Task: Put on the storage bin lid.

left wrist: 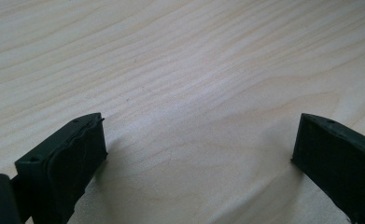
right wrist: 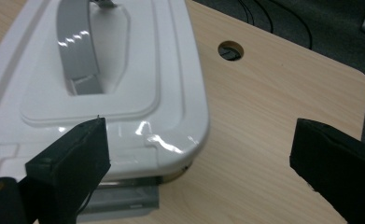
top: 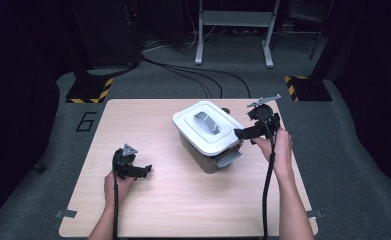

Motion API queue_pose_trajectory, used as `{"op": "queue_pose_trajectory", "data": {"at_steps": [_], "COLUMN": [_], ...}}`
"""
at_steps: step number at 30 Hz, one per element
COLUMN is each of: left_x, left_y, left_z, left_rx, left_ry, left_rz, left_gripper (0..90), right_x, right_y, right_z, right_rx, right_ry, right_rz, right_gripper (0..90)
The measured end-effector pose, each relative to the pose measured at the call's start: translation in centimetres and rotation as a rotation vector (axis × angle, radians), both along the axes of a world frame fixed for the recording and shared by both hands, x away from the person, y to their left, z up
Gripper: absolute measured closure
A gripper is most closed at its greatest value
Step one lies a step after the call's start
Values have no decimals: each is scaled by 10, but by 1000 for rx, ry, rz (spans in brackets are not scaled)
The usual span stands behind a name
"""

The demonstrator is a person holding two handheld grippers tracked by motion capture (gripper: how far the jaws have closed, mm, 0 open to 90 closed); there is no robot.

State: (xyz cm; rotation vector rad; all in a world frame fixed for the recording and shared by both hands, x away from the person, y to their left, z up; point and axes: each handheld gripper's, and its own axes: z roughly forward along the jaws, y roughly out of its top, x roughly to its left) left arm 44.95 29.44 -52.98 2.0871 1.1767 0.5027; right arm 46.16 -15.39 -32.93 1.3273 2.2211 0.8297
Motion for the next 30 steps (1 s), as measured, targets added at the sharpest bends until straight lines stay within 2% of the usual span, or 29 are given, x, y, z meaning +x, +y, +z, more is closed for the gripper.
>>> {"op": "queue_pose_trajectory", "data": {"at_steps": [7,15,20,24,26,30], "left_x": [0,0,0,0,0,0], "left_y": [0,0,0,0,0,0], "left_z": [0,0,0,0,0,0], "left_rx": [0,0,0,0,0,0], "left_ry": [0,0,0,0,0,0], "left_rz": [0,0,0,0,0,0], "left_gripper": [25,25,25,25,25,25], "right_x": [-8,-15,-20,-24,-26,-30], "right_y": [-35,-68,-79,-84,-85,-83], "right_z": [-22,-62,-91,-120,-137,-164], "right_rx": [8,20,47,76,83,88], "right_ry": [35,84,130,161,160,158], "right_rz": [-61,-130,-160,-181,-175,-211], "right_gripper": [40,45,51,51,20,0]}}
